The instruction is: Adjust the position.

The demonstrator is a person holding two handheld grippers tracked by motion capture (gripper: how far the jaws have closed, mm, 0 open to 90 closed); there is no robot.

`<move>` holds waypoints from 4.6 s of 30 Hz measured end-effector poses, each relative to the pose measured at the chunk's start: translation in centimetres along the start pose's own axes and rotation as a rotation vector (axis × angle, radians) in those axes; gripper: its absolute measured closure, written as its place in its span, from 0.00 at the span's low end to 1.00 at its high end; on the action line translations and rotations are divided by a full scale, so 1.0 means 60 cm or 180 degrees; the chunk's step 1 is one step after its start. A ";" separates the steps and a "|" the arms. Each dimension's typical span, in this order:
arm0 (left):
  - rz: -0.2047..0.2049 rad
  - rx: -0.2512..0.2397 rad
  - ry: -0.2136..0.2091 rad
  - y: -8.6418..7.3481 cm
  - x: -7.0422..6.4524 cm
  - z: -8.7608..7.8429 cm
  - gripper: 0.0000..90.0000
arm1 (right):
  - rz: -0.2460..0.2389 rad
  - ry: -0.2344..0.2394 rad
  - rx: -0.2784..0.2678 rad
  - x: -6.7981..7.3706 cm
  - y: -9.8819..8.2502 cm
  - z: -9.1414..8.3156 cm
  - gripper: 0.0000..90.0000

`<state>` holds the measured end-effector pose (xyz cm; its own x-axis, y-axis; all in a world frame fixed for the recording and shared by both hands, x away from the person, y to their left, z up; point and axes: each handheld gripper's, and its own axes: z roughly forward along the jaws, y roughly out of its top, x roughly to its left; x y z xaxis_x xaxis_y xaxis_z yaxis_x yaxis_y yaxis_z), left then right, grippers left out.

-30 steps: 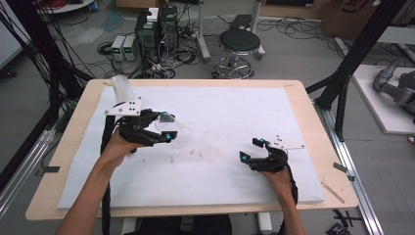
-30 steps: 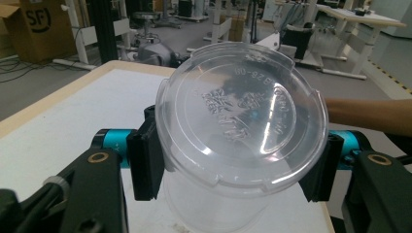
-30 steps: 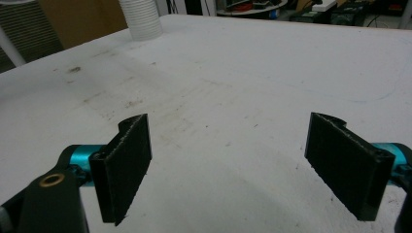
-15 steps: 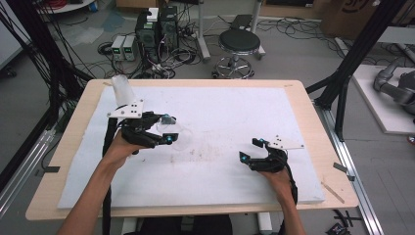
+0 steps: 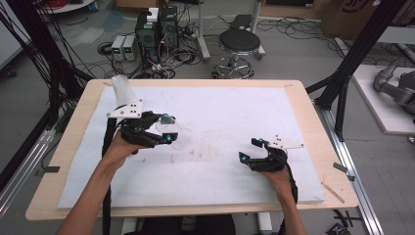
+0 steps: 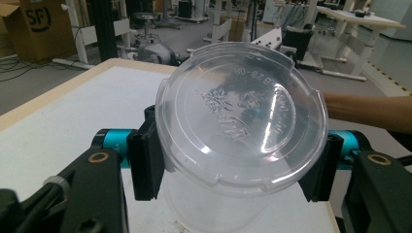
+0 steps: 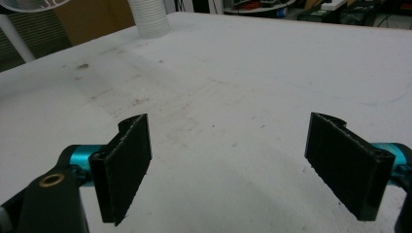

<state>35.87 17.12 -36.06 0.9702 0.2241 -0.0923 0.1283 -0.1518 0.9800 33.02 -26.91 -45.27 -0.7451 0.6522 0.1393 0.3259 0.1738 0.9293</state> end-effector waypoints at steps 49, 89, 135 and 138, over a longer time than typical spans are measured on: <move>-0.0094 -0.0293 -0.0318 -0.006 -0.049 0.056 0.42 | -0.0600 0.1932 0.0091 0.063 0.167 0.040 0.19; -0.0047 -0.0358 -0.0476 0.009 -0.069 0.093 0.43 | -0.0847 0.2208 0.0123 0.133 0.178 0.117 0.19; 0.0275 0.1845 -0.0156 0.072 -0.060 0.065 0.10 | -0.1363 0.1673 0.1571 0.162 0.213 0.120 0.38; 0.0360 0.2194 -0.0225 0.078 -0.058 0.076 0.10 | -0.1567 0.1583 0.2038 0.179 0.226 0.133 0.38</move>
<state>34.02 11.25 -31.97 0.9933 0.1113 -0.0305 0.1042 -0.7515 0.6514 34.09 -11.68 -33.89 -0.9982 0.0343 0.0489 0.0563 0.8136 0.5787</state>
